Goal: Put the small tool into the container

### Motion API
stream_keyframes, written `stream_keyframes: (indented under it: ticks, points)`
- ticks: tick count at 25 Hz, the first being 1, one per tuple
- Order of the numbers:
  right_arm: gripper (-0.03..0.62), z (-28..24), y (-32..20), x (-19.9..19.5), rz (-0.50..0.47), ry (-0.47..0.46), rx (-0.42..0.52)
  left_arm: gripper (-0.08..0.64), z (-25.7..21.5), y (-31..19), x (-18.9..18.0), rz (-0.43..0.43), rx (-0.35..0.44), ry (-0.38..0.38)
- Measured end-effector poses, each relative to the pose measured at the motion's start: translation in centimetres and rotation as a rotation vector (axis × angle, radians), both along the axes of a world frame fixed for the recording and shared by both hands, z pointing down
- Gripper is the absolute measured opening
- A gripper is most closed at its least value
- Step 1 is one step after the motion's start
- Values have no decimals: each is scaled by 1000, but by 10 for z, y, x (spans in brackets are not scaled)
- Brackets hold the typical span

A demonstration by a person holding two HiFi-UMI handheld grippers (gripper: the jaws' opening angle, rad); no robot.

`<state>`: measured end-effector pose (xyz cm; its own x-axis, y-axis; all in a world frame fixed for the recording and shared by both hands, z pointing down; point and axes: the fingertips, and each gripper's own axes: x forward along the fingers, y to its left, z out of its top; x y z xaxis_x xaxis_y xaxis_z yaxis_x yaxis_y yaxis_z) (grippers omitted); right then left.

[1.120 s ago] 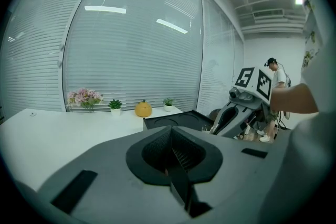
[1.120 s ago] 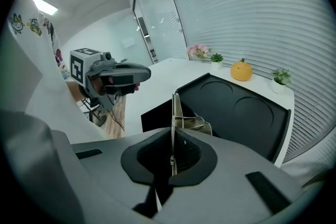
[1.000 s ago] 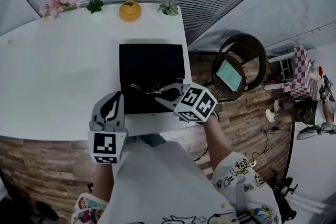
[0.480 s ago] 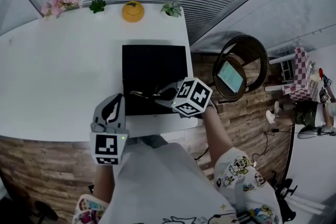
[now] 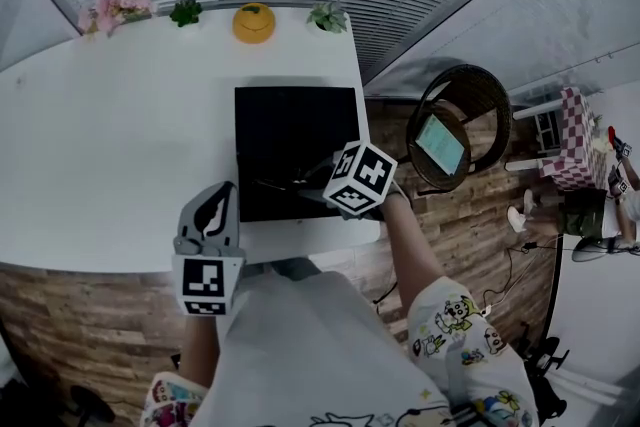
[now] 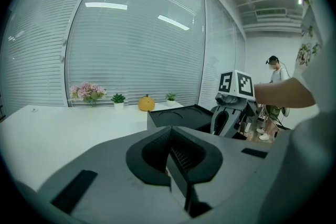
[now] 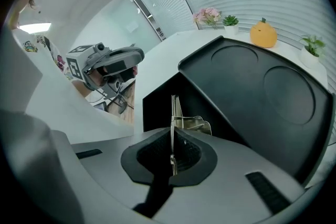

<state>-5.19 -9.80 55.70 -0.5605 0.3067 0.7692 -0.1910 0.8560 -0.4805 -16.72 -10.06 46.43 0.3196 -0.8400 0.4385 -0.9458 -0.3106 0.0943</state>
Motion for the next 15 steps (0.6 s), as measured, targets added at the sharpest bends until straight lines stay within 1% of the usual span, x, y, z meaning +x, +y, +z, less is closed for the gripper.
stream_keyframes:
  ticks: [6,15]
  points:
    - [2,5,-1,-1,19,18,-10,6,0,1,-2,6,0,-3]
    - [2,11,-1,-2,34,32,2,6,2,4,-1,9,-7,-5]
